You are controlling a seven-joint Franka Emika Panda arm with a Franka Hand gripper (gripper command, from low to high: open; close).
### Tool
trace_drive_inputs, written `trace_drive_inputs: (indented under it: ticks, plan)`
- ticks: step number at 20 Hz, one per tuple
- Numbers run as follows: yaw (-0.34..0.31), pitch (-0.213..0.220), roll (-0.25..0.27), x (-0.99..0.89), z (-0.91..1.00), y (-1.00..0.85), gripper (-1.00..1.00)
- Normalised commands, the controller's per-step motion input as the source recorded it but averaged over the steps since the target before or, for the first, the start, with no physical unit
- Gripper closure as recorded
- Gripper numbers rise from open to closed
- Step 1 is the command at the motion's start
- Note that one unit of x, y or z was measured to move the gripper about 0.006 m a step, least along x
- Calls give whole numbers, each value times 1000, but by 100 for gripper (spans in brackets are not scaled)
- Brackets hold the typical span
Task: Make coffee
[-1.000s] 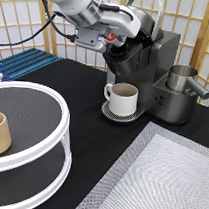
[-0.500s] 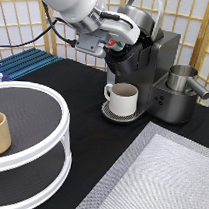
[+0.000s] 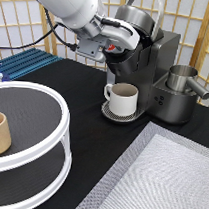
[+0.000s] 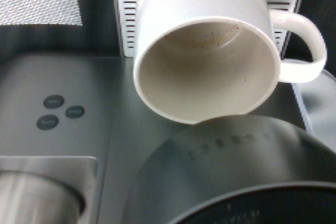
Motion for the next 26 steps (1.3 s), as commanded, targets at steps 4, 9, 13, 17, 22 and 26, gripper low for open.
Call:
trace_drive_inputs:
  ticks: [4, 9, 13, 17, 22, 26]
  plan:
    - [-34, 0, -263, 0, 81, 318, 100]
    - [-19, 0, -242, 2, 0, 271, 100]
    - [-1, 1, -201, 95, 0, 234, 100]
    - [0, 0, -178, 154, 0, 235, 100]
    - [-16, 0, -176, 77, 70, 262, -100]
    - [-24, -10, -170, 0, 58, 274, -100]
